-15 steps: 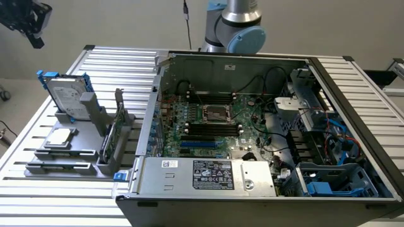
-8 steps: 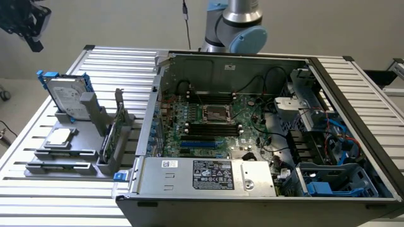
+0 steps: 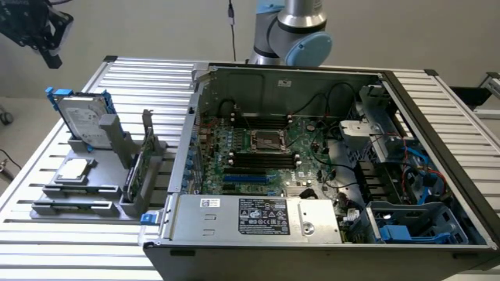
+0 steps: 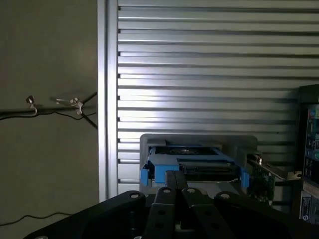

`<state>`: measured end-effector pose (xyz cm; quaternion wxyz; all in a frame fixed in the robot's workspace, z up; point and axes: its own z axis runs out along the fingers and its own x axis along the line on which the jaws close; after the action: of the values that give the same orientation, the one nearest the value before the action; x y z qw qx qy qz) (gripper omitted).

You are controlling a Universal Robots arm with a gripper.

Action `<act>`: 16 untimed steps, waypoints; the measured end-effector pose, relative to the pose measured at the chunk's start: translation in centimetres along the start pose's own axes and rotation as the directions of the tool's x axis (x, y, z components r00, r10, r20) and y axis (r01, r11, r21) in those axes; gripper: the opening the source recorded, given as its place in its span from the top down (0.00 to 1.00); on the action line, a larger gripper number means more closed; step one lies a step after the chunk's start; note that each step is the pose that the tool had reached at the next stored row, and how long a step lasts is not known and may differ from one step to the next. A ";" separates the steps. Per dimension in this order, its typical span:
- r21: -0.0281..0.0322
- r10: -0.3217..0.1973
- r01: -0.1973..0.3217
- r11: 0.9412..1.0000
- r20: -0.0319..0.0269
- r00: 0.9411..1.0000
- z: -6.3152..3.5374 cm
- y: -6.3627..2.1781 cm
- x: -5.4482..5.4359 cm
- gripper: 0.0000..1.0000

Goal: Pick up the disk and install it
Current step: 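Reach for the disk, then pick up the disk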

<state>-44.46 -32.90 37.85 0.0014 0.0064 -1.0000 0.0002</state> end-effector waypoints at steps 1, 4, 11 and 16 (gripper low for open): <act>0.000 -0.004 0.004 1.000 -0.001 1.000 0.14 0.00 0.0 0.89; 0.000 -0.012 0.012 1.000 -0.002 1.000 0.45 0.00 0.0 0.89; 0.000 -0.016 0.016 1.000 -0.003 1.000 0.57 -0.02 0.0 0.89; 0.000 -0.016 0.016 1.000 -0.003 1.000 0.57 -0.02 0.0 0.89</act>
<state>-44.45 -32.92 37.28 0.0026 0.0143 -0.9999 0.0002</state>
